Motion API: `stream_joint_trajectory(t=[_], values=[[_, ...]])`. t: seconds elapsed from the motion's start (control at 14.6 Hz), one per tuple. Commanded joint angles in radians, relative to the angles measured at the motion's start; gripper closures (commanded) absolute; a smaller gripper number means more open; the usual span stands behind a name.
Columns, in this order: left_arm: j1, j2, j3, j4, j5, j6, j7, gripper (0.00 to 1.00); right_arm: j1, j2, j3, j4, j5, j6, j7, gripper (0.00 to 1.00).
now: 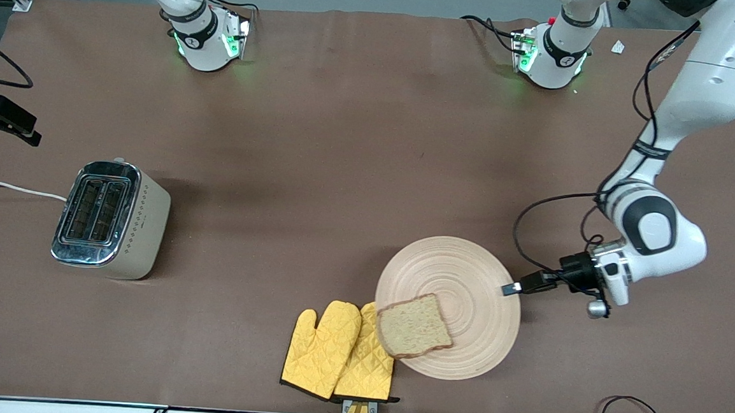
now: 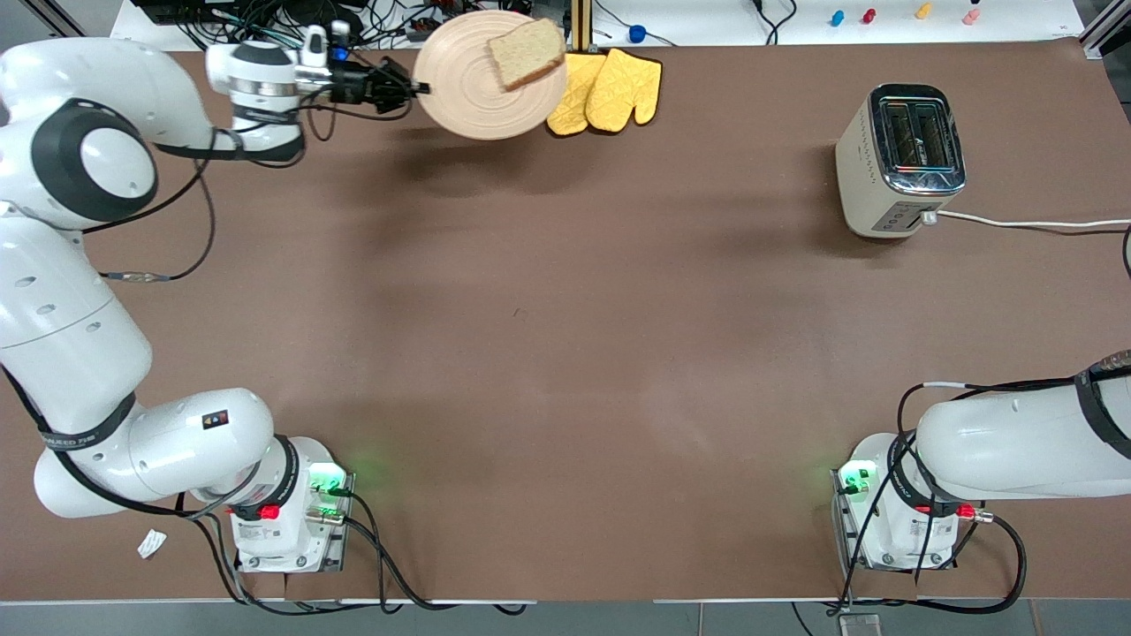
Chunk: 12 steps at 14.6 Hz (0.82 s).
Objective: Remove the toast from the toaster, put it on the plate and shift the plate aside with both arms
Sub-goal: 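Slide the plate with the left gripper away from the toaster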
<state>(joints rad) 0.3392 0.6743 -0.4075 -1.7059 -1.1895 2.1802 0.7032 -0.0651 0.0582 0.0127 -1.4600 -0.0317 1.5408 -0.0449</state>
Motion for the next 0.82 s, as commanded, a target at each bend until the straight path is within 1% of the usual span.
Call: stream_joint_trajectory(t=[0.0,0.34,0.48,0.76], values=[[0.084,0.016,-0.016,0.028,0.053,-0.104,-0.001,1.00,-0.001,0.003,0.012,0.012,-0.019,-0.011,0.007,0.00],[0.248,0.031,-0.013,0.026,0.238,-0.218,0.009,1.00,0.001,0.003,0.012,0.012,-0.017,-0.011,0.005,0.00],[0.306,0.033,-0.013,0.019,0.283,-0.229,0.009,1.00,0.001,0.003,0.012,0.012,-0.017,-0.011,0.002,0.00],[0.409,0.103,-0.011,0.034,0.384,-0.229,0.013,1.00,-0.001,0.003,0.012,0.012,-0.017,-0.013,0.000,0.00]])
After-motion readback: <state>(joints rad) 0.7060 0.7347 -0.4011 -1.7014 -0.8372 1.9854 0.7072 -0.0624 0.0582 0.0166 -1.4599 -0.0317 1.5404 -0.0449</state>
